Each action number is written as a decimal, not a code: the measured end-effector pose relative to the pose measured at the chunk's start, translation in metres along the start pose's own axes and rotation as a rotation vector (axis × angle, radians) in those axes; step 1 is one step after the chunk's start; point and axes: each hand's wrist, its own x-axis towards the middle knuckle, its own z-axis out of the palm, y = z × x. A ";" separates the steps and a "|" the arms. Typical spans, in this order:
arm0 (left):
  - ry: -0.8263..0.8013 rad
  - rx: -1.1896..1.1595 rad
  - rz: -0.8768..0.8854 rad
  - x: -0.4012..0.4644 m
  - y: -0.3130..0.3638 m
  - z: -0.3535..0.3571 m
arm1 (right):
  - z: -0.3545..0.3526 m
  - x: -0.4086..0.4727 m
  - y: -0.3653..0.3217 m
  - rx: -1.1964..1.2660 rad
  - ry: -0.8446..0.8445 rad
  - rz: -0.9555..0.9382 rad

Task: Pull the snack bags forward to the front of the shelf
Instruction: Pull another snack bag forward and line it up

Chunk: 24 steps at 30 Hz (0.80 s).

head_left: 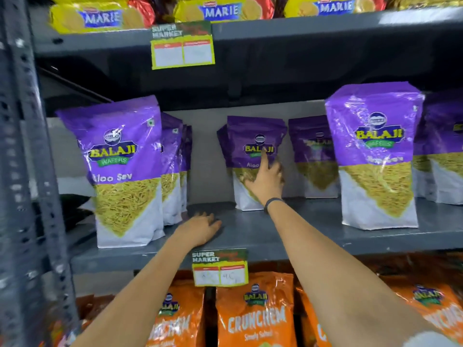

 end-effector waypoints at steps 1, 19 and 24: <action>-0.001 -0.012 0.002 0.001 -0.001 0.000 | 0.004 0.004 0.001 0.016 -0.031 0.042; 0.050 -0.019 0.025 0.001 0.001 0.004 | 0.041 0.024 0.009 -0.102 -0.171 0.145; 0.041 -0.008 0.015 -0.003 0.003 0.001 | 0.035 0.019 0.005 -0.134 -0.175 0.147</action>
